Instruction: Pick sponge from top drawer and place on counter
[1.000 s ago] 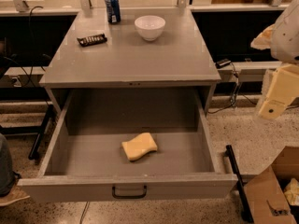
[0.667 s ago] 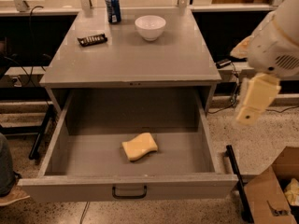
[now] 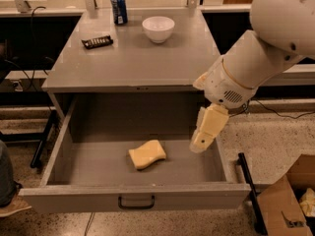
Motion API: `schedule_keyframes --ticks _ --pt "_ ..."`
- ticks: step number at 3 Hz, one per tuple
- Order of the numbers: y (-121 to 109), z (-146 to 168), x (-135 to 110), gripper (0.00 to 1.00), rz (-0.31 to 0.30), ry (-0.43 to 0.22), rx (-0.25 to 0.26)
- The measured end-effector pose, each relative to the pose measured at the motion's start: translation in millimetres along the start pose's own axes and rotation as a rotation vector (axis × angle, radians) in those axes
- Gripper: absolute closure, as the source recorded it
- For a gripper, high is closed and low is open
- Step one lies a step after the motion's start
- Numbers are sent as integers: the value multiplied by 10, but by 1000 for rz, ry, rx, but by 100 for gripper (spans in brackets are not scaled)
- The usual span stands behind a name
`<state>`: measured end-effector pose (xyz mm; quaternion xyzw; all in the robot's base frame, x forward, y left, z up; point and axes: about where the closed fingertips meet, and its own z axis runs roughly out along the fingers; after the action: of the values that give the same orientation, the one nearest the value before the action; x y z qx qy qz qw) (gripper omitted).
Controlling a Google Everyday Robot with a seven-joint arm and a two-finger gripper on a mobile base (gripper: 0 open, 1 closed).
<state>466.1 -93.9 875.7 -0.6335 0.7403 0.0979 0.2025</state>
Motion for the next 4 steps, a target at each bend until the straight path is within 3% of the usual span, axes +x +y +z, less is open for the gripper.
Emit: schedule_keyframes --ticks 1,2,3,4 --pt "0 3 1 0 0 0 0" --pt "4 416 149 0 18 -26 -54" --pt "-65 869 262 0 40 -47 -73" --pt "-209 1293 379 0 71 -68 -56"
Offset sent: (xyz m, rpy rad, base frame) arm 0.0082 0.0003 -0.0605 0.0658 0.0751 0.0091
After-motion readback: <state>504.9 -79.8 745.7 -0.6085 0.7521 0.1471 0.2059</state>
